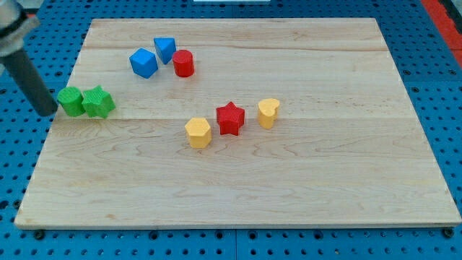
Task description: Push the blue blocks towards the red star
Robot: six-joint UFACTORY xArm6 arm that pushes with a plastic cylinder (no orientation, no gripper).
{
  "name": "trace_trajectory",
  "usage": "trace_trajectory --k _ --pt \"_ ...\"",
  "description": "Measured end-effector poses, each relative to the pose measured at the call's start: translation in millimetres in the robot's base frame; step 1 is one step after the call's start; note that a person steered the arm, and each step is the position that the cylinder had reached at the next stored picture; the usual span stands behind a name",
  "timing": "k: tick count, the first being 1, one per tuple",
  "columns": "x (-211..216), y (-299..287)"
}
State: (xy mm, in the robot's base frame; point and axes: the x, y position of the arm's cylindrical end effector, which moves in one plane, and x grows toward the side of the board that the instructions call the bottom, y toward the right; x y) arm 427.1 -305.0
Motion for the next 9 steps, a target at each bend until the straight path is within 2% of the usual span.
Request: trace_trajectory --k 1,3,4,5,9 --pt "0 1" --pt "0 52" --pt "8 15" --pt "36 13" --pt "39 9"
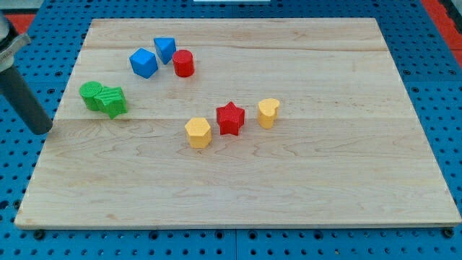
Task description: Push the blue blocks towards the red star
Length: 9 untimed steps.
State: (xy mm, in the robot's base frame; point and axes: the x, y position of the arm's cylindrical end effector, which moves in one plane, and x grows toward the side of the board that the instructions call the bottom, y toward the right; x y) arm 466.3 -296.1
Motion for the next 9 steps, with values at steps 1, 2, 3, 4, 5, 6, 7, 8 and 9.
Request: trace_trajectory --k 1,2,3,4,5,6,7,8,9 --pt "2 0" --pt "0 -8" --pt "-44 -8" --pt "-94 -8" --pt "-137 17" --pt "-144 41" --pt "-171 40" --pt "-158 108" --pt "-116 202"
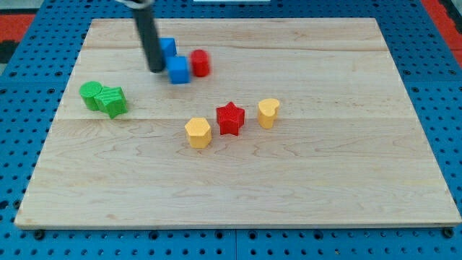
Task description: Push the blue blocks towards the red star
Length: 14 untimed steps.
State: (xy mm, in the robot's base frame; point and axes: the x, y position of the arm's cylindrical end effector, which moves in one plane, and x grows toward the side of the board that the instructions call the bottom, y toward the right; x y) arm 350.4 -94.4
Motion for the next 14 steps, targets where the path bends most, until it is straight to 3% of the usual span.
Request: trace_trajectory --k 1,2,3,6,8,9,10,13,14 --pt "25 50" --pt "0 -20" --pt "-6 -11" --pt "-13 67" --pt "-15 -58" --pt "-59 -92" --pt "-80 -64" --pt "-90 12" --pt "-73 33"
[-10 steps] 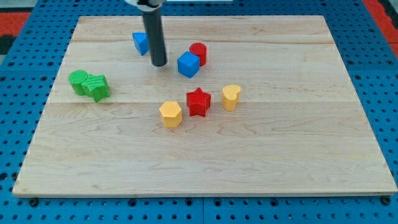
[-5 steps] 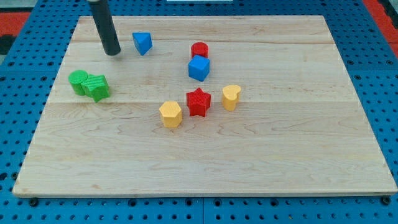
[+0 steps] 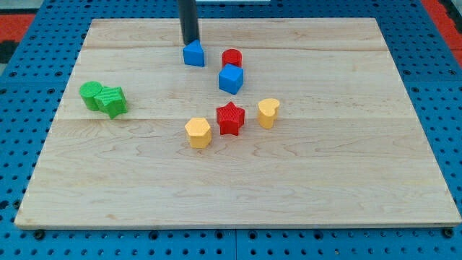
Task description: Push the blue blocks towards the red star
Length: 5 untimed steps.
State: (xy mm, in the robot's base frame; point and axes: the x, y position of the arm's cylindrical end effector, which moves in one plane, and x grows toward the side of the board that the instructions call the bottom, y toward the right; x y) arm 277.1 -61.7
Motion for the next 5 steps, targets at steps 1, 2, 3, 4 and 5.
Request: trace_trajectory --k 1,2,3,4,5 --pt "51 44" --pt "65 62" --pt "65 65" --pt "88 107" --pt "110 105"
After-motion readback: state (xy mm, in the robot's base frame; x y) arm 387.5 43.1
